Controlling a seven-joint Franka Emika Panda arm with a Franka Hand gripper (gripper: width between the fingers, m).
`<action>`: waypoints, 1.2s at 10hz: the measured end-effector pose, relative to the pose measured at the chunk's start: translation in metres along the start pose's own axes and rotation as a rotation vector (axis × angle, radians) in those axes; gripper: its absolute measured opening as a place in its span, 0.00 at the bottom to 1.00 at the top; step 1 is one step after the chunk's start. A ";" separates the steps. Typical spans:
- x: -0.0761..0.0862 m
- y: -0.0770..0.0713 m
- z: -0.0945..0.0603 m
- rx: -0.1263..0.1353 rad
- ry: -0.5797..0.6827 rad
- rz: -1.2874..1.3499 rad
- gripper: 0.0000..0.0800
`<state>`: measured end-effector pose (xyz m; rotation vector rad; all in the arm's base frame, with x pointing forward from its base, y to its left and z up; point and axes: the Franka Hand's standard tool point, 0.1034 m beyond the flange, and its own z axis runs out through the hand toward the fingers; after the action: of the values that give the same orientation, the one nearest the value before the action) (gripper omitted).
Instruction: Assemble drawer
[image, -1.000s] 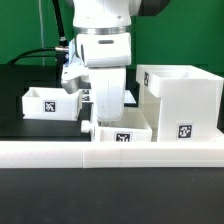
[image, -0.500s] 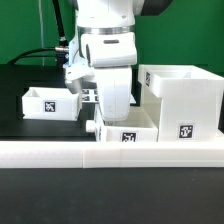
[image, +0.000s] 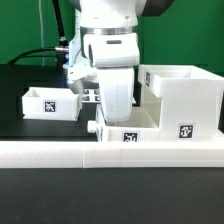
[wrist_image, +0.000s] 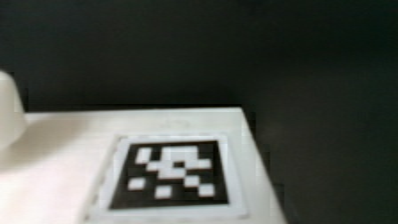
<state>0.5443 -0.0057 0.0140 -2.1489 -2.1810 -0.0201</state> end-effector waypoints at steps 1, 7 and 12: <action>0.000 0.000 0.000 0.000 0.000 0.000 0.05; -0.010 -0.006 0.006 -0.025 0.003 -0.015 0.05; -0.010 -0.004 0.005 -0.028 0.003 -0.016 0.05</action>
Offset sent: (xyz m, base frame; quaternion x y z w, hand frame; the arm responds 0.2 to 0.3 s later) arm -0.0177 -0.0012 -0.0071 0.0184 0.0223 -0.0236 0.9993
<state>0.5406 -0.0153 0.0080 -2.1449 -2.2096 -0.0551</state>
